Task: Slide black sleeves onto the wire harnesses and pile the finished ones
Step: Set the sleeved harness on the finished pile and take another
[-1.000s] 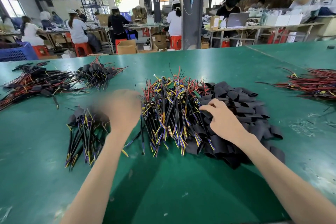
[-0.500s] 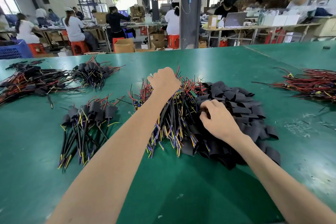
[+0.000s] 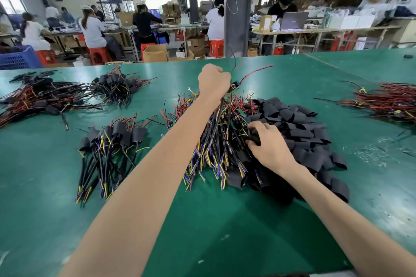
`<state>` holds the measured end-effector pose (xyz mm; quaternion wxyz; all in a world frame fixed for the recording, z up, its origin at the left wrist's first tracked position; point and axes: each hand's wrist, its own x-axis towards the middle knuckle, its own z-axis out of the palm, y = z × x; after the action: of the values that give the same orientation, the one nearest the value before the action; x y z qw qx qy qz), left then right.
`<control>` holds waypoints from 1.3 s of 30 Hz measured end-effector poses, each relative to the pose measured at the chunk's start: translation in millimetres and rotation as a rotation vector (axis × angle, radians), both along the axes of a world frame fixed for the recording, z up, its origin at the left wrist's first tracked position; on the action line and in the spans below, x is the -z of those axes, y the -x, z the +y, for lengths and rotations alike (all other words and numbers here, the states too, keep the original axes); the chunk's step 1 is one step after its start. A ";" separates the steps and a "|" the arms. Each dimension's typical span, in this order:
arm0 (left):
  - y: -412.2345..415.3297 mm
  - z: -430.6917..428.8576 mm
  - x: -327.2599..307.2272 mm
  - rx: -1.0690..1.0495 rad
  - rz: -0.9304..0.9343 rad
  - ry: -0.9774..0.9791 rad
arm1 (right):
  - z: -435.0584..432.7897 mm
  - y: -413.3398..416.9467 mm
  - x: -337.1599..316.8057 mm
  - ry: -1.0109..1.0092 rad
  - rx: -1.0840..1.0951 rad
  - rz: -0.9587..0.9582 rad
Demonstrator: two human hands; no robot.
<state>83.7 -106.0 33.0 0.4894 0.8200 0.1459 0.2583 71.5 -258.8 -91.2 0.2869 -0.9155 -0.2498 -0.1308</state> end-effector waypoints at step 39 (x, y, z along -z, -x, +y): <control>20.1 -4.2 13.8 0.151 0.081 -0.163 | 17.9 -4.0 -9.8 -0.247 -0.229 -0.232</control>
<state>63.6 -110.2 19.2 0.4331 0.8754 0.0820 0.1984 75.5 -240.9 -81.4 0.3792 -0.8178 -0.3658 -0.2315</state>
